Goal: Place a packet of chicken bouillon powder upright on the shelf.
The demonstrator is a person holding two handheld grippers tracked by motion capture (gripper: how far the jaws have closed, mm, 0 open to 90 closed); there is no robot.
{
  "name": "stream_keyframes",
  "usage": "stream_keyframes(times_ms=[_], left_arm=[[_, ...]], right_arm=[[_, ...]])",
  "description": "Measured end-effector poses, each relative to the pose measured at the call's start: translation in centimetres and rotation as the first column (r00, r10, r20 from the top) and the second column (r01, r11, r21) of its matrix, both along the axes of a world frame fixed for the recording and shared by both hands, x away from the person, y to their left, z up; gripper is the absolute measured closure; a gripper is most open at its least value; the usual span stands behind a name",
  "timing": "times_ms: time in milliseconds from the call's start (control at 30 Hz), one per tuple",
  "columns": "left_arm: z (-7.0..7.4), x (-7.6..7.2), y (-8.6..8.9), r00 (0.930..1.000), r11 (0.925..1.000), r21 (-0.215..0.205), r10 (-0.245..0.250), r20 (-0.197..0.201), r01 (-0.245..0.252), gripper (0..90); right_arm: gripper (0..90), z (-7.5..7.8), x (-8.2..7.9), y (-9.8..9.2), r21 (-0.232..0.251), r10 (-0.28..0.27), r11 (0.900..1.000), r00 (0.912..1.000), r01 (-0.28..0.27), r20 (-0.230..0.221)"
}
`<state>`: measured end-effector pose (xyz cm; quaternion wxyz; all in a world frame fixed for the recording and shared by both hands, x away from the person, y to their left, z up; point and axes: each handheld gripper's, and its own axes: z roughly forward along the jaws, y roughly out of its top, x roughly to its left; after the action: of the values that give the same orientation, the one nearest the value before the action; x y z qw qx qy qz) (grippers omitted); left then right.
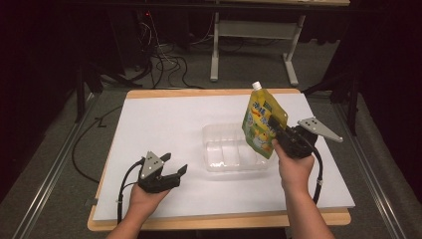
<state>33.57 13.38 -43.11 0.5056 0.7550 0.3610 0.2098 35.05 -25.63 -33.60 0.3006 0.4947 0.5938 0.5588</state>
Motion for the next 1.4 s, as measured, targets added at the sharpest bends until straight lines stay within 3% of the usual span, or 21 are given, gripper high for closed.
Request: stream_keyframes(times_ms=[233,500,1000,1400], left_arm=[[0.1,0.0,-0.1,0.9999,0.9999,-0.006,-0.01,0.003,0.01,29.4],[-0.1,0.0,-0.2,0.9998,0.9997,0.01,-0.021,0.0,0.021,29.4],[-0.4,0.1,-0.5,0.9997,0.9996,0.018,-0.022,-0.011,0.022,29.6],[-0.4,0.2,-0.3,0.9998,0.9997,0.014,-0.017,-0.013,0.018,29.8]], right_arm=[[90.0,-0.9,0.8,1.2,0.032,-0.018,0.999,0.9997,0.019,-0.018],[90.0,-1.6,1.2,2.3,0.036,-0.029,0.999,0.9995,0.029,-0.015],[90.0,-3.0,1.1,1.9,0.124,-0.045,0.991,0.9988,0.047,-0.021],[90.0,-3.2,1.0,1.5,0.146,-0.069,0.987,0.9975,0.07,-0.015]])
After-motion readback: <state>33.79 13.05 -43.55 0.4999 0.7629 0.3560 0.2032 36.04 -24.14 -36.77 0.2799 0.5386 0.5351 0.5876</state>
